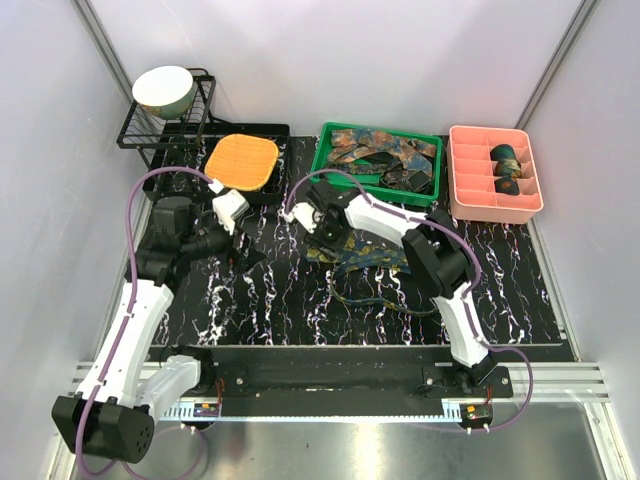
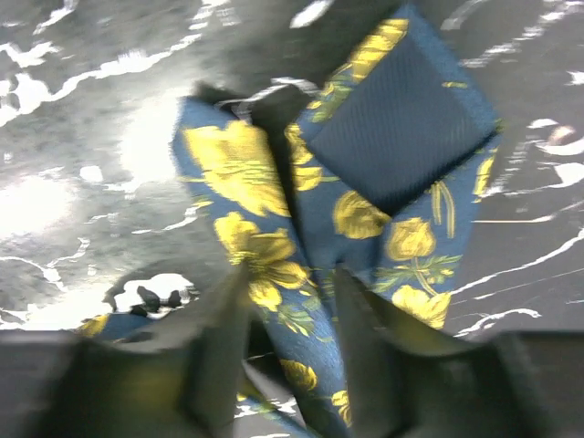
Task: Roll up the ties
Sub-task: Flatten out the tie at the center of the board.
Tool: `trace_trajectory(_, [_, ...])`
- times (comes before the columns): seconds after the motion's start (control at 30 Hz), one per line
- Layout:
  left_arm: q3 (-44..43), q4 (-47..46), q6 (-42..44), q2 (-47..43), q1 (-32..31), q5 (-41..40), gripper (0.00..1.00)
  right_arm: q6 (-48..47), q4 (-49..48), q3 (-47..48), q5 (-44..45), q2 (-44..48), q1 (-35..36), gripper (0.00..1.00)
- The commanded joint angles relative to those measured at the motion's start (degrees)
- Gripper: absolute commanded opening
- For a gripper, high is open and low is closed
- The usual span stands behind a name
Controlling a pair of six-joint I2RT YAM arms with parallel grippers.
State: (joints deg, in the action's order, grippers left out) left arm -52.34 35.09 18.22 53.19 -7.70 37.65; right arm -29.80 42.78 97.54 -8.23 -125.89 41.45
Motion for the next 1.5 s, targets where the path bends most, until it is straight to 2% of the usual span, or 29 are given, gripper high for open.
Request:
trace_trajectory(0.0, [0.0, -0.7, 0.3, -0.6, 1.7, 2.6, 0.91, 0.9, 4.9, 3.4, -7.3, -6.5, -4.6, 0.39])
trace_trajectory(0.03, [0.0, -0.8, 0.2, -0.4, 2.0, 3.1, 0.91, 1.1, 5.4, 3.8, -7.8, -6.7, -5.0, 0.29])
trace_trajectory(0.1, [-0.4, -0.8, 0.0, 0.0, 2.7, 3.6, 0.91, 1.0, 5.6, 3.8, -8.3, -6.8, -5.3, 0.19])
trace_trajectory(0.17, [-0.7, -0.8, -0.1, 0.2, 3.0, 3.8, 0.91, 1.1, 5.7, 4.2, -8.0, -6.9, -5.3, 0.00])
trace_trajectory(0.27, [-1.2, -0.8, 0.0, 0.2, 3.3, 3.8, 0.91, 2.5, 5.9, 5.1, -8.6, -5.4, -5.7, 0.00])
trace_trajectory(0.43, [-0.9, -0.4, 0.5, -1.0, 3.6, 4.2, 0.91, 7.3, 0.9, 5.6, -8.7, 5.7, -6.0, 0.00])
trace_trajectory(0.53, [-0.6, -0.2, 0.2, -1.4, 3.6, 4.5, 0.91, 7.7, 1.5, 7.5, -9.3, 9.2, -6.2, 0.00])
trace_trajectory(0.77, [-0.6, -0.1, 0.6, -0.9, 3.6, 4.7, 0.91, 4.9, 5.4, 7.4, -10.3, 5.9, -7.3, 0.00])
trace_trajectory(0.9, [-0.7, 0.0, 0.6, -0.5, 3.7, 4.7, 0.91, 5.8, 5.1, 7.8, -11.8, 2.1, -8.8, 0.00])
trace_trajectory(1.0, [-0.8, 0.3, 1.1, -1.2, 3.7, 4.3, 0.91, 8.0, 3.6, 9.4, -12.5, 3.1, -9.9, 0.00])
trace_trajectory(1.1, [0.1, 0.6, 2.1, -2.1, 3.7, 4.5, 0.92, 13.2, 1.3, 12.2, -12.6, 7.4, -10.1, 0.00])
trace_trajectory(1.2, [0.8, 1.1, 4.5, -3.2, 3.6, 7.6, 0.95, 19.6, 0.6, 18.9, -11.7, 11.8, -10.1, 0.00])
trace_trajectory(1.27, [2.6, 1.8, 9.8, -4.6, 3.5, 10.6, 0.97, 22.4, 0.6, 23.9, -9.1, 14.7, -10.0, 0.00])
trace_trajectory(1.37, [3.9, 1.8, 14.5, -3.7, -1.3, 7.7, 0.99, 26.9, 0.6, 26.5, -4.8, 19.0, -10.1, 0.00])
trace_trajectory(1.4, [3.5, 1.8, 15.2, -1.0, -5.5, 2.6, 0.99, 28.3, 0.5, 25.3, -1.7, 20.2, -10.1, 0.00])
trace_trajectory(1.47, [2.6, -0.8, 14.4, 2.3, -8.9, -2.6, 0.98, 29.4, -0.1, 22.9, 2.9, 24.8, -10.2, 0.00])
